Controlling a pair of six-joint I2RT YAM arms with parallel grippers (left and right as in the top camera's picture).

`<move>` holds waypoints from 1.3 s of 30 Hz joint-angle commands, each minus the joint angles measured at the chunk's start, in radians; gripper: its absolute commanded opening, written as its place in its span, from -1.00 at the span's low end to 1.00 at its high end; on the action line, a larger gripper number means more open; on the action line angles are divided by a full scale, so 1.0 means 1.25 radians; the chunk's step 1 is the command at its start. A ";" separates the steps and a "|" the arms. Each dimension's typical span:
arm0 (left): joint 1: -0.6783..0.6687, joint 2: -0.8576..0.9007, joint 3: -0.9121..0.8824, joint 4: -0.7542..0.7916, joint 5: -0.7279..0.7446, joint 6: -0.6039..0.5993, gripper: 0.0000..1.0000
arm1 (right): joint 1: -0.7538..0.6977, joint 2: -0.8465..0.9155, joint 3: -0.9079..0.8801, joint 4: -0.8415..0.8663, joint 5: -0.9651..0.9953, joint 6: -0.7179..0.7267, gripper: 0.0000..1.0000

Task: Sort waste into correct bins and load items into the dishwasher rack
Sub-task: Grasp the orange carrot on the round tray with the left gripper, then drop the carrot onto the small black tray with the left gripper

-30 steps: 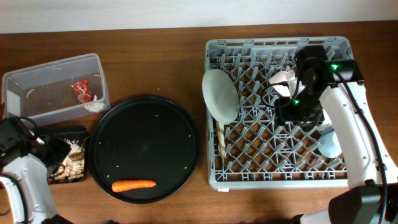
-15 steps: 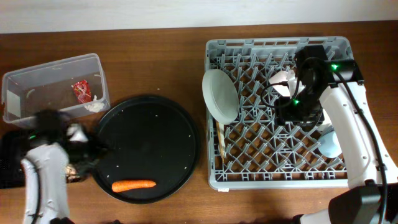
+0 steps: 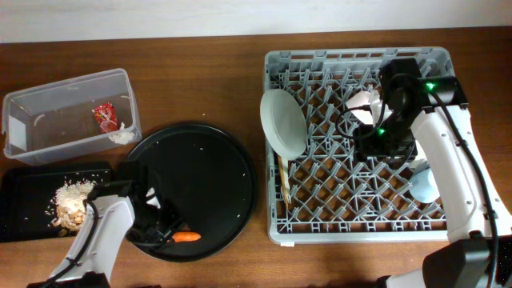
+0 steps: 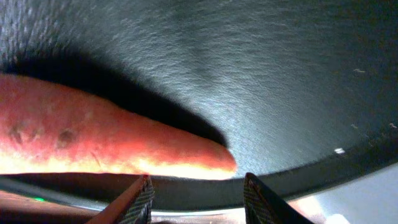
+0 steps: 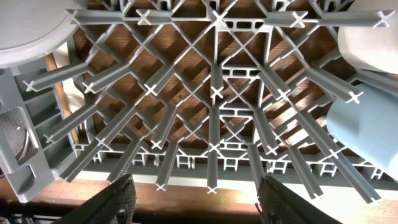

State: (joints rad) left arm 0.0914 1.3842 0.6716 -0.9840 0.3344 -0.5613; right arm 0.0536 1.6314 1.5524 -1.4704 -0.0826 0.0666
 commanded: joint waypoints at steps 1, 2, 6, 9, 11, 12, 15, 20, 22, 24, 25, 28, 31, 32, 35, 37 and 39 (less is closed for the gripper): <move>-0.003 0.003 -0.045 0.037 -0.088 -0.083 -0.08 | -0.002 -0.015 -0.004 -0.002 0.007 -0.006 0.32; -0.003 0.003 -0.052 0.046 -0.100 -0.085 -0.08 | -0.002 -0.015 -0.004 -0.003 0.007 -0.006 0.33; -0.003 0.003 -0.080 0.156 -0.143 -0.087 -0.10 | -0.002 -0.015 -0.004 -0.003 0.007 -0.006 0.33; -0.003 0.003 -0.082 0.239 -0.142 -0.087 -0.51 | -0.002 -0.015 -0.004 -0.005 0.007 -0.006 0.32; -0.003 0.003 -0.082 0.264 -0.144 -0.087 -0.52 | -0.002 -0.015 -0.004 -0.005 0.007 -0.006 0.32; -0.003 0.003 -0.082 0.273 -0.155 -0.087 -0.52 | -0.002 -0.015 -0.004 -0.005 0.007 -0.006 0.33; -0.003 0.003 -0.082 0.284 -0.179 -0.086 -0.78 | -0.002 -0.015 -0.004 -0.005 0.007 -0.006 0.32; -0.003 0.002 -0.063 0.274 -0.175 -0.078 -0.99 | -0.002 -0.015 -0.004 -0.006 0.007 -0.006 0.33; -0.003 -0.001 -0.027 0.235 -0.176 -0.076 -0.99 | -0.002 -0.015 -0.004 -0.006 0.007 -0.006 0.33; -0.003 -0.008 0.021 0.198 -0.177 -0.038 -0.99 | -0.002 -0.015 -0.004 -0.006 0.008 -0.006 0.32; -0.003 -0.013 0.059 0.174 -0.186 -0.009 -0.99 | -0.002 -0.015 -0.004 -0.006 0.008 -0.006 0.33; -0.002 -0.019 0.163 0.096 -0.272 0.012 -0.99 | -0.002 -0.015 -0.004 -0.006 0.008 -0.006 0.33; 0.021 -0.019 0.258 0.044 -0.363 0.014 -0.99 | -0.002 -0.015 -0.004 -0.005 0.008 -0.006 0.33; 0.042 -0.019 0.280 0.042 -0.380 0.014 -0.99 | -0.002 -0.015 -0.004 -0.005 0.008 -0.006 0.33; 0.106 -0.019 0.291 0.050 -0.385 0.013 -0.99 | -0.002 -0.015 -0.004 -0.005 0.008 -0.006 0.33; 0.159 -0.017 0.291 0.055 -0.386 0.013 -0.99 | -0.002 -0.015 -0.004 -0.005 0.008 -0.006 0.33; 0.243 -0.016 0.291 0.074 -0.391 0.013 -0.98 | -0.002 -0.015 -0.004 -0.005 0.007 -0.006 0.33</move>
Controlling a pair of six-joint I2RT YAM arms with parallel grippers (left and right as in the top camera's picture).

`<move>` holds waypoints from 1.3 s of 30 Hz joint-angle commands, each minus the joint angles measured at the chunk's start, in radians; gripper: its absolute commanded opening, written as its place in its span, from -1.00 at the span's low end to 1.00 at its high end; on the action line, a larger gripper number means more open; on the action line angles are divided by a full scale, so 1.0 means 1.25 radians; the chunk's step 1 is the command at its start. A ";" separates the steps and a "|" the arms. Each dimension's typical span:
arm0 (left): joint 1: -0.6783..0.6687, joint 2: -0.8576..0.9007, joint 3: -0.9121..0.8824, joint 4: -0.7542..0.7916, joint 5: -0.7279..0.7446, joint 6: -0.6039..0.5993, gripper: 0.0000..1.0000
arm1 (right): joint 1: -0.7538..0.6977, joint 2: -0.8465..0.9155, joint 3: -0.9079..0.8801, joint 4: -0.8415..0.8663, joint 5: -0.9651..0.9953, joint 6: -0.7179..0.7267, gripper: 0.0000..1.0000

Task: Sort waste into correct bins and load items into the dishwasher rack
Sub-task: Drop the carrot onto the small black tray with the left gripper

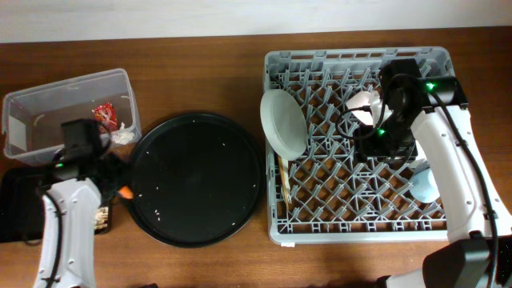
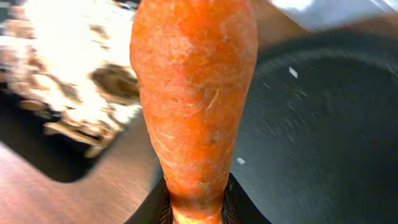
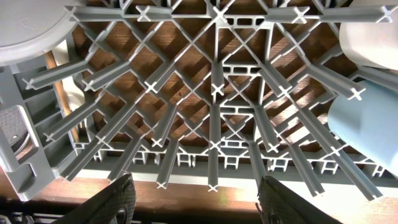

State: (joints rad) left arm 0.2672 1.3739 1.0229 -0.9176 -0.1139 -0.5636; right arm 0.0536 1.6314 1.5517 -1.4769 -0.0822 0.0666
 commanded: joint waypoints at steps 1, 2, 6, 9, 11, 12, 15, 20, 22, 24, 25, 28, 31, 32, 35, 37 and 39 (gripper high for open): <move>0.127 -0.008 0.010 0.029 -0.032 0.015 -0.98 | -0.002 -0.015 -0.003 0.000 0.007 -0.006 0.33; 0.155 -0.008 0.010 0.041 -0.033 0.015 -0.98 | -0.002 -0.015 -0.003 0.000 0.007 -0.006 0.33; 0.231 0.012 0.009 0.067 -0.033 0.015 -0.98 | -0.002 -0.015 -0.003 -0.001 0.007 -0.006 0.33; 0.274 0.065 0.009 0.096 -0.033 0.015 -0.98 | -0.002 -0.015 -0.003 -0.001 0.007 -0.006 0.33; 0.292 0.103 0.009 0.112 -0.033 0.015 -0.98 | -0.002 -0.015 -0.003 -0.001 0.007 -0.006 0.33; 0.304 0.129 0.009 0.120 -0.033 0.015 -0.98 | -0.002 -0.015 -0.003 -0.001 0.007 -0.005 0.33; 0.327 0.180 0.009 0.125 -0.032 0.015 -0.97 | -0.002 -0.015 -0.003 -0.001 0.007 -0.006 0.33; 0.337 0.239 0.009 0.123 -0.032 0.015 -0.63 | -0.002 -0.015 -0.003 -0.001 0.007 -0.006 0.33; 0.337 0.253 0.009 0.115 -0.023 0.016 -0.62 | -0.002 -0.015 -0.003 -0.002 0.007 -0.006 0.33; 0.337 0.253 0.009 0.114 -0.009 0.016 -0.45 | -0.002 -0.015 -0.003 -0.004 0.007 -0.006 0.33; 0.337 0.252 0.010 0.114 -0.004 0.016 -0.18 | -0.002 -0.015 -0.003 -0.004 0.007 -0.006 0.33; 0.337 0.249 0.015 0.099 0.008 0.016 0.39 | -0.002 -0.015 -0.003 -0.007 0.007 -0.006 0.33; 0.336 0.228 0.045 0.066 0.075 0.016 0.39 | -0.002 -0.015 -0.003 -0.007 0.007 -0.006 0.33; 0.333 0.216 0.057 0.054 0.108 0.016 0.39 | -0.002 -0.015 -0.003 -0.007 0.007 -0.006 0.33; 0.278 0.149 0.079 0.048 0.193 0.052 0.40 | -0.002 -0.015 -0.003 -0.006 0.007 -0.006 0.33; 0.178 0.089 0.079 0.051 0.193 0.079 0.40 | -0.002 -0.015 -0.003 -0.006 0.007 -0.006 0.34; 0.095 0.063 0.079 0.055 0.193 0.109 0.40 | -0.002 -0.015 -0.003 -0.006 0.007 -0.006 0.34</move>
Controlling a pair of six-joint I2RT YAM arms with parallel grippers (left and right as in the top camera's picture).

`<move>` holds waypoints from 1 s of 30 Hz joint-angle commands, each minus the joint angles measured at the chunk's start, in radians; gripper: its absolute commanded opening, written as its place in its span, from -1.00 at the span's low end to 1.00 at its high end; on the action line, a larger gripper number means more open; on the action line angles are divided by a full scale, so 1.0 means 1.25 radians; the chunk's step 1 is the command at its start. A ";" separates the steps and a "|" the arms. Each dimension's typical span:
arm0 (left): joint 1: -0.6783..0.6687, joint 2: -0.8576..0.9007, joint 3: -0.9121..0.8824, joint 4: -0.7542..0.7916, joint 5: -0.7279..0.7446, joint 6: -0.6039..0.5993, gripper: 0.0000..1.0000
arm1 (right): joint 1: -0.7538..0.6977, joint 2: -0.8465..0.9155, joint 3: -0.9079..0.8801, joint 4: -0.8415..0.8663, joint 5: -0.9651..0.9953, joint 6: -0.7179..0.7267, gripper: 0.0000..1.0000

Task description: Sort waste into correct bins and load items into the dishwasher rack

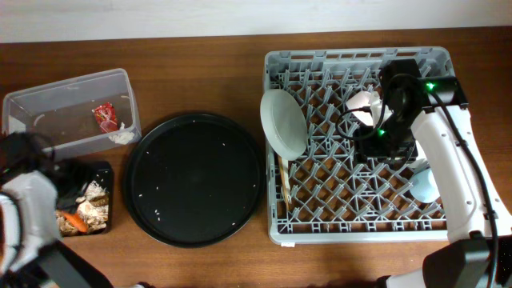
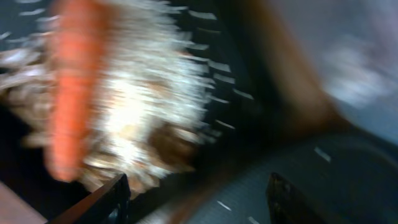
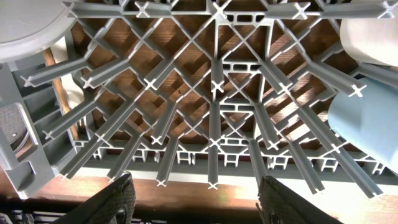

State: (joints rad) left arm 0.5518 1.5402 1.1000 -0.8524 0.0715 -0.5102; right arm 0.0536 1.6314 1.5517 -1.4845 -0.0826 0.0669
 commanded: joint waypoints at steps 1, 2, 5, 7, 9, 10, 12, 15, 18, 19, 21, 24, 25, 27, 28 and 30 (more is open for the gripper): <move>-0.165 -0.075 0.018 0.004 0.045 0.079 0.40 | -0.002 -0.015 -0.003 0.000 0.007 -0.006 0.34; -0.223 -0.080 0.018 0.006 0.045 0.106 0.40 | -0.002 -0.015 -0.003 0.000 0.007 -0.006 0.34; -0.389 -0.075 0.018 0.003 0.045 0.243 0.46 | -0.002 -0.015 -0.003 0.002 0.007 -0.006 0.55; -0.497 -0.069 0.018 -0.026 0.045 0.306 0.59 | -0.001 -0.015 -0.003 0.006 -0.003 -0.006 0.76; -0.554 -0.065 0.025 -0.085 0.045 0.341 0.73 | -0.002 -0.015 -0.003 0.005 -0.014 -0.007 0.82; -0.579 -0.061 0.036 -0.146 0.045 0.351 0.86 | -0.002 -0.015 -0.003 0.005 -0.014 -0.007 0.82; -0.592 -0.056 0.061 -0.263 0.049 0.366 0.95 | -0.004 -0.016 -0.003 0.003 -0.015 -0.008 0.80; -0.572 -0.059 0.092 -0.399 0.048 0.367 0.96 | -0.023 -0.035 -0.003 0.006 -0.047 -0.008 0.80; -0.549 -0.096 0.093 -0.414 0.049 0.368 0.98 | -0.032 -0.083 -0.003 0.019 -0.054 -0.008 0.80; -0.548 -0.124 0.091 -0.389 0.047 0.369 0.98 | -0.032 -0.108 -0.004 0.026 -0.053 -0.008 0.79; -0.550 -0.188 0.082 -0.329 0.048 0.370 0.98 | -0.032 -0.161 -0.004 0.044 -0.051 -0.008 0.81; -0.550 -0.324 0.039 -0.229 0.041 0.370 0.98 | -0.032 -0.278 -0.014 0.092 -0.050 -0.009 0.92; -0.550 -0.377 0.015 -0.197 0.028 0.370 0.98 | -0.032 -0.315 -0.026 0.111 -0.050 -0.009 0.97; -0.550 -0.468 -0.035 -0.145 0.003 0.370 0.98 | -0.032 -0.407 -0.074 0.157 -0.035 -0.008 0.97; -0.550 -0.516 -0.065 -0.119 -0.009 0.370 0.98 | -0.032 -0.447 -0.102 0.174 -0.021 -0.008 0.97; -0.550 -0.625 -0.133 -0.080 -0.031 0.363 0.98 | -0.032 -0.549 -0.193 0.207 0.014 -0.005 0.97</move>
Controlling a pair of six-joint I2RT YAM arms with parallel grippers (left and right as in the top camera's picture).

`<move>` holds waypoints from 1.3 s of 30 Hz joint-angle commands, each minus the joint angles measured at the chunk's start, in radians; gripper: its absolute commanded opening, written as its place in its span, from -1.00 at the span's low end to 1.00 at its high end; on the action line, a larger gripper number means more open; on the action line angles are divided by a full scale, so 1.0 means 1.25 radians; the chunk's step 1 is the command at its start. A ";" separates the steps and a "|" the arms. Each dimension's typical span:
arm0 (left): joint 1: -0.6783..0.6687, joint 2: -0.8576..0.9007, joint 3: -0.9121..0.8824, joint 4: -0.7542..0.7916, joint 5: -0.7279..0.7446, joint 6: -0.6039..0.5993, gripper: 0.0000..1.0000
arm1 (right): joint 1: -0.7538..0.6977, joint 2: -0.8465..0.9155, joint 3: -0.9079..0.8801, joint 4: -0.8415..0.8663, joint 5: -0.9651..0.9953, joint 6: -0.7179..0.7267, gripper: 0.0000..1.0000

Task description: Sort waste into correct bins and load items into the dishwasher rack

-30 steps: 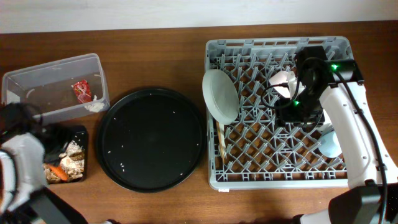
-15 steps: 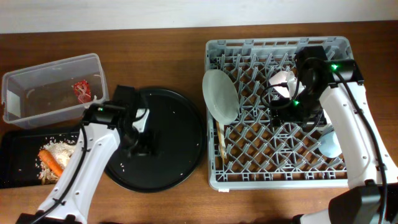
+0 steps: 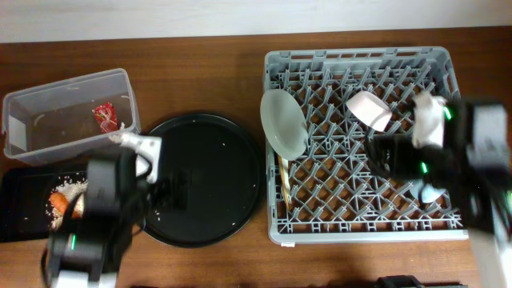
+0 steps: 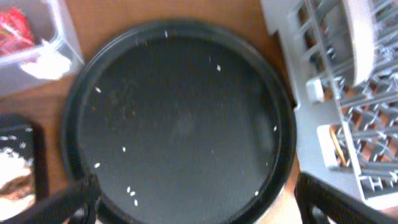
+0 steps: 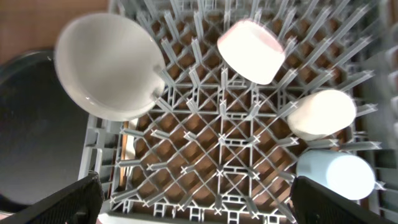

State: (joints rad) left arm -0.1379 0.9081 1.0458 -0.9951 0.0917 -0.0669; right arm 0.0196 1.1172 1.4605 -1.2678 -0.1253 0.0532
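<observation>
The round black tray (image 4: 180, 118) holds only scattered rice grains. My left gripper (image 4: 199, 214) hangs open high above it, one of its fingers (image 4: 65, 202) showing at the bottom corner. An orange carrot (image 3: 58, 202) lies on the rice in the black bin (image 3: 20, 220) at the far left. The grey dishwasher rack (image 5: 230, 155) carries a white plate (image 5: 109, 65), a pink-rimmed bowl (image 5: 252, 50), a white cup (image 5: 320, 115) and a pale blue cup (image 5: 336, 174). My right gripper (image 5: 196, 214) is open well above the rack.
A clear bin (image 3: 68, 112) at the back left holds a red wrapper (image 3: 105, 116) and a white scrap. A wooden utensil (image 3: 282, 182) stands in the rack's left side. Both arms look motion-blurred in the overhead view.
My left gripper was open over the black bin; it now sits higher, over the round tray. My right gripper, low among the rack's prongs before, is now raised, with the whole rack in its view.
My left gripper stood open at the carrot's tip on the round tray. Then it was shut on the carrot beside the black bin. Then the carrot lay on the rice there, let go. The right gripper stayed open low in the rack until now.
</observation>
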 commanded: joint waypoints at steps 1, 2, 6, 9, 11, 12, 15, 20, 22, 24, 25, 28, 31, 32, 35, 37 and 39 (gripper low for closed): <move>0.002 -0.172 -0.125 0.046 -0.049 0.006 0.98 | -0.005 -0.186 -0.162 0.042 0.061 0.005 0.97; 0.002 -0.214 -0.152 0.049 -0.049 0.006 0.98 | -0.005 -0.232 -0.204 0.044 0.079 0.005 0.97; 0.002 -0.290 -0.189 0.053 -0.049 0.006 0.98 | -0.005 -0.337 -0.297 0.022 0.116 0.005 0.97; 0.002 -0.294 -0.189 0.053 -0.049 0.006 0.98 | -0.005 -0.352 -0.305 -0.019 0.116 0.005 0.97; 0.002 -0.294 -0.189 0.052 -0.049 0.006 0.98 | -0.005 -0.349 -0.306 -0.021 0.116 0.005 0.97; 0.002 -0.294 -0.189 0.052 -0.050 0.006 0.98 | -0.005 -0.348 -0.306 -0.021 0.116 0.005 0.97; 0.002 -0.294 -0.189 0.050 -0.049 0.006 0.98 | -0.005 -0.348 -0.306 -0.021 0.116 0.005 0.98; 0.002 -0.294 -0.189 0.050 -0.049 0.006 0.98 | -0.005 -0.348 -0.306 -0.021 0.116 0.005 0.97; 0.002 -0.294 -0.189 0.050 -0.050 0.006 0.98 | -0.005 -0.348 -0.306 -0.021 0.116 0.005 0.97; 0.002 -0.294 -0.189 0.050 -0.050 0.006 0.98 | -0.005 -0.348 -0.306 -0.021 0.116 0.005 0.97; 0.002 -0.294 -0.189 0.050 -0.050 0.006 0.98 | -0.005 -0.352 -0.307 -0.021 0.116 0.005 0.98; 0.002 -0.294 -0.189 0.050 -0.049 0.006 0.98 | -0.007 -0.388 -0.314 -0.021 0.116 0.005 0.97; 0.002 -0.294 -0.189 0.050 -0.050 0.006 0.98 | 0.008 -0.477 -0.336 -0.012 0.132 0.005 0.97; 0.002 -0.294 -0.189 0.050 -0.050 0.006 0.98 | 0.014 -0.507 -0.348 0.008 0.133 0.005 0.97; 0.002 -0.294 -0.189 0.050 -0.050 0.006 0.98 | 0.030 -0.621 -0.429 0.145 0.130 0.005 0.97; 0.002 -0.294 -0.189 0.050 -0.049 0.006 0.98 | 0.043 -0.717 -0.527 0.269 0.130 0.005 0.97; 0.002 -0.294 -0.189 0.050 -0.050 0.006 0.98 | 0.053 -0.804 -0.634 0.378 0.125 0.005 0.97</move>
State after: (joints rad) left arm -0.1379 0.5476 0.8185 -0.9356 0.0406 -0.0673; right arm 0.0628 0.2420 0.8326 -0.9123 0.0242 0.0525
